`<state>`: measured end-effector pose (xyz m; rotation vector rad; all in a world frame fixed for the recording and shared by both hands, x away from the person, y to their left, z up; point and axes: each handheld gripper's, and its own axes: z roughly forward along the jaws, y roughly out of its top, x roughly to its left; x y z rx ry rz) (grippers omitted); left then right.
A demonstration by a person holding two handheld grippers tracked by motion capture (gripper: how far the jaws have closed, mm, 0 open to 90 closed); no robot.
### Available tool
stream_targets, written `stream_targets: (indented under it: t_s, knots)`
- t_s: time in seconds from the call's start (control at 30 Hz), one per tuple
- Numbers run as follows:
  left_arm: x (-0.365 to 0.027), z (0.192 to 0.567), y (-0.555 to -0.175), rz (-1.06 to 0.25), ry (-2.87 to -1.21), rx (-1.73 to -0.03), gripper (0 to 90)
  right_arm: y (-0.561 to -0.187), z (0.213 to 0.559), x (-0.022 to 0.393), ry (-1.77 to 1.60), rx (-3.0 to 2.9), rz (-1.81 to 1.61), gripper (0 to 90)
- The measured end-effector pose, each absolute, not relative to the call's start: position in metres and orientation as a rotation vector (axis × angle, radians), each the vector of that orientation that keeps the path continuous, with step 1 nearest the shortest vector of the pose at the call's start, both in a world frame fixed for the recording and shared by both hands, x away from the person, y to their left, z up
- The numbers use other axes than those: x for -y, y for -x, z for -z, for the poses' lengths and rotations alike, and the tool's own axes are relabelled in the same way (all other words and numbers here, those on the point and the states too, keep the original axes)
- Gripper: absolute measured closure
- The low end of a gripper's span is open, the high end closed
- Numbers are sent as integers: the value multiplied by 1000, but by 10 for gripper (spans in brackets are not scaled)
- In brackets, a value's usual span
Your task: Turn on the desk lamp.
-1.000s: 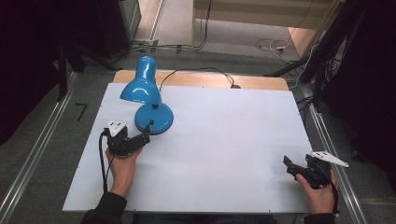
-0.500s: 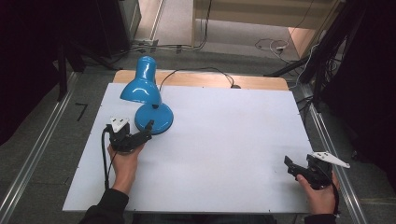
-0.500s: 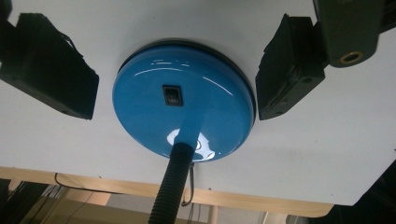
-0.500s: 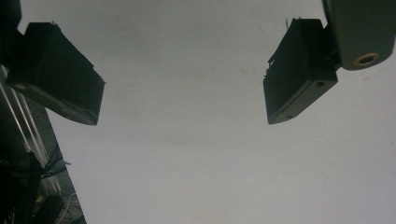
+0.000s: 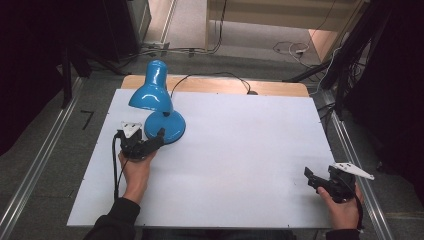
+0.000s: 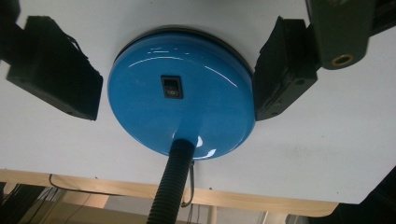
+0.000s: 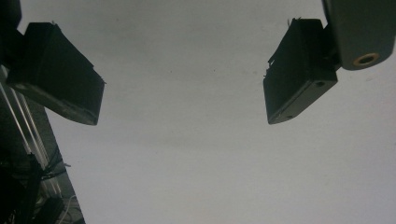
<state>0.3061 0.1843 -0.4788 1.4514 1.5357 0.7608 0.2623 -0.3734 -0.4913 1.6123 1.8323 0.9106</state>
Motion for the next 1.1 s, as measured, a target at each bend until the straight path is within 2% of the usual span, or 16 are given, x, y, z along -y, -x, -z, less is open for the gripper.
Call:
stream_targets:
  t_s: [0.33, 0.5, 0.57, 0.63, 0.67, 0.7, 0.73, 0.77, 0.87, 1.1]
  knots:
    - [-183, 483, -317, -770, -1464, -1548, 321, -264, 492, 372, -1610, -1840, -913, 112]
    - [-182, 484, -321, -799, -1451, -1540, 427, -264, 493, 373, -1608, -1848, -903, 112]
    - [-181, 484, -322, -803, -1460, -1543, 491, -264, 492, 373, -1605, -1845, -908, 112]
    - [-180, 484, -325, -792, -1470, -1537, 612, -264, 493, 373, -1607, -1845, -907, 112]
    - [-180, 484, -326, -789, -1484, -1531, 612, -264, 493, 373, -1607, -1845, -907, 112]
    - [-179, 485, -327, -783, -1494, -1524, 713, -264, 493, 372, -1610, -1845, -905, 113]
    - [-178, 485, -328, -786, -1509, -1523, 753, -264, 493, 372, -1611, -1844, -907, 112]
    - [-176, 486, -329, -784, -1513, -1520, 753, -264, 493, 372, -1611, -1844, -907, 112]
    - [-175, 490, -333, -752, -1531, -1511, 900, -264, 492, 370, -1599, -1854, -906, 112]
    - [-170, 496, -343, -728, -1557, -1525, 900, -265, 493, 372, -1612, -1847, -910, 112]
